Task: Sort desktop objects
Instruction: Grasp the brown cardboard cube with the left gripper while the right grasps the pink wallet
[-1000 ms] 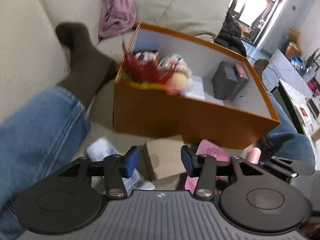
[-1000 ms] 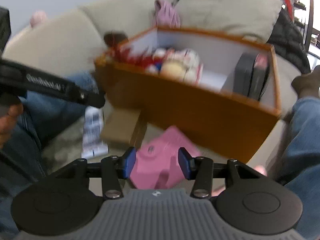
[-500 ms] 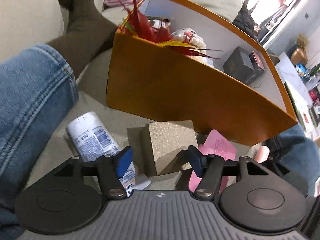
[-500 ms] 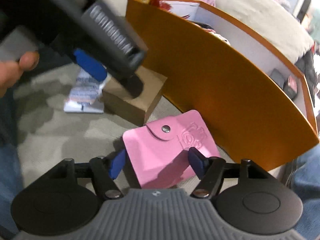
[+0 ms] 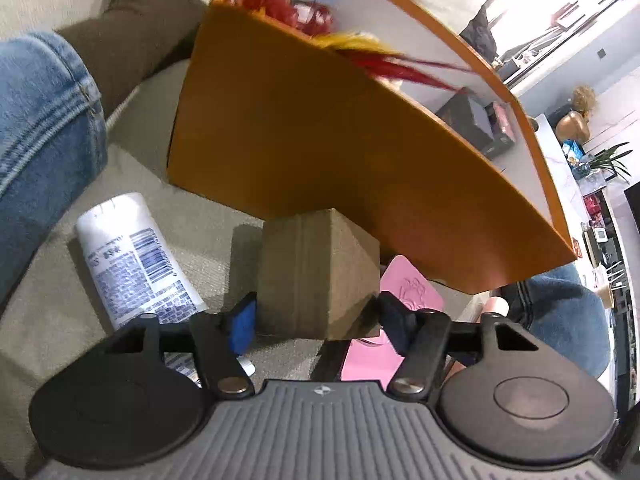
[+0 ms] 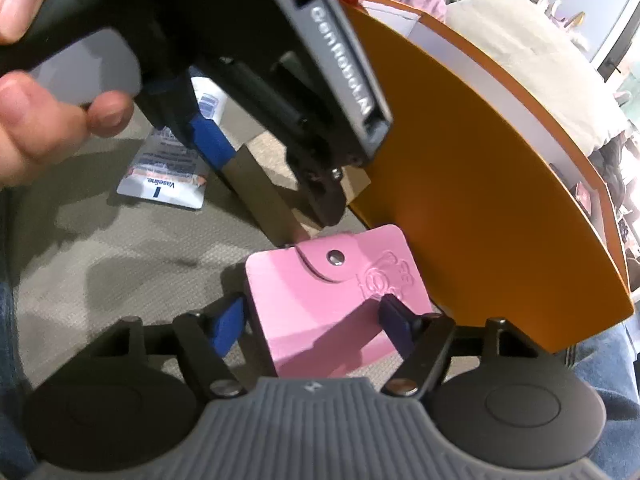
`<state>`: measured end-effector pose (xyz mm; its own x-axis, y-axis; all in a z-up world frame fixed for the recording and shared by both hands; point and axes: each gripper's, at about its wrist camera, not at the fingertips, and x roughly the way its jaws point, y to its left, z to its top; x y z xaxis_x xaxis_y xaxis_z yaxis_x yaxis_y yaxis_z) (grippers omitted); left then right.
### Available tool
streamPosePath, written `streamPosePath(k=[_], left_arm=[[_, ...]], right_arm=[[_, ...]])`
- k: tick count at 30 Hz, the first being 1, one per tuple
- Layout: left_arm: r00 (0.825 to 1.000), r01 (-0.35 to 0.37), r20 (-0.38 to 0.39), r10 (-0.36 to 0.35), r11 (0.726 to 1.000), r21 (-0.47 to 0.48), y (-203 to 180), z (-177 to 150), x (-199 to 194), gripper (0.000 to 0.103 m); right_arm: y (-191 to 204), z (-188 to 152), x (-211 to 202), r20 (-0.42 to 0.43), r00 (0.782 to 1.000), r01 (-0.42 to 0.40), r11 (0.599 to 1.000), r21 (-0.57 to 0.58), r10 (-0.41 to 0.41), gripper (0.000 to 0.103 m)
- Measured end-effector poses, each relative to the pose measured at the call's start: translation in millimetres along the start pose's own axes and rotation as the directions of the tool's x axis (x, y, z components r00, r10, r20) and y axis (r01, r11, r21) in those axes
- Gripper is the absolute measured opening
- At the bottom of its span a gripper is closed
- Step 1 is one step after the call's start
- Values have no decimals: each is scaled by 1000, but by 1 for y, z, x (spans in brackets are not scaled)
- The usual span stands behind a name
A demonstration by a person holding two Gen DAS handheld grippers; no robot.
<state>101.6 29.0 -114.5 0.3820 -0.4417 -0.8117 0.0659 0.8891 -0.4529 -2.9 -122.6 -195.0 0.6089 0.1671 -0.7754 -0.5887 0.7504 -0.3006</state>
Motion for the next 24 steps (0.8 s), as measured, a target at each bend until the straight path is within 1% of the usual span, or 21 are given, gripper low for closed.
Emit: streamPosePath(k=[2,3,4,5,6,8,10,13,15,16,17,20,21,22,24], left_arm=[[999,-35,30,33,999,37,-5,-3,-8,64],[997,-57,49,54,997,61,-8,-6,-13,62],[996,-74,61,69,994,79,-12,-5,-14,59],[994,-90,75,83,991,96,-14,-6,-18,56],[992,-101,85,92,989,108,-15,-6,-20,56],[988,-121,108,107,984,130,-18,-10,-27,55],[984,-145,128,126,977,155,-21,-14,-32,55],[981,-152,143,128,972,177,-22,-14,-40,53],[984,-131,141,106,975,182,-24,-15,-43,53],[987,-115,136,90,976,184,-24,-17,-45,52],[988,-100,132,76,977,187,-27,-17,-43,52],[991,-76,124,49,972,223,-38,-22,-35,52],[991,-74,123,45,969,237,-43,-23,-32,52],[992,-70,119,41,964,255,-47,-25,-29,52],[993,-74,108,45,956,283,-54,-28,-22,52]], right_arm=[[1,0,-4,6,1000,-7,1000,-2,7,61],[2,0,-7,11,1000,-8,1000,-9,8,58],[2,0,-10,16,1000,-16,1000,-9,16,47],[1,0,-13,18,1000,-23,1000,2,23,39],[-1,0,-16,21,999,-35,999,18,34,36],[-7,1,-24,32,998,-55,997,52,53,24],[-15,2,-33,48,996,-77,992,96,72,18],[-35,12,-45,108,986,-147,965,215,126,12],[-63,15,-52,160,974,-209,916,342,163,10],[-72,17,-52,177,967,-239,881,407,181,9],[-89,15,-50,188,960,-275,829,486,208,9],[-115,11,-42,212,939,-343,700,626,271,9],[-118,13,-39,222,934,-356,675,646,280,10],[-117,13,-38,227,932,-360,664,655,282,10],[-115,15,-40,233,935,-353,658,665,267,11]])
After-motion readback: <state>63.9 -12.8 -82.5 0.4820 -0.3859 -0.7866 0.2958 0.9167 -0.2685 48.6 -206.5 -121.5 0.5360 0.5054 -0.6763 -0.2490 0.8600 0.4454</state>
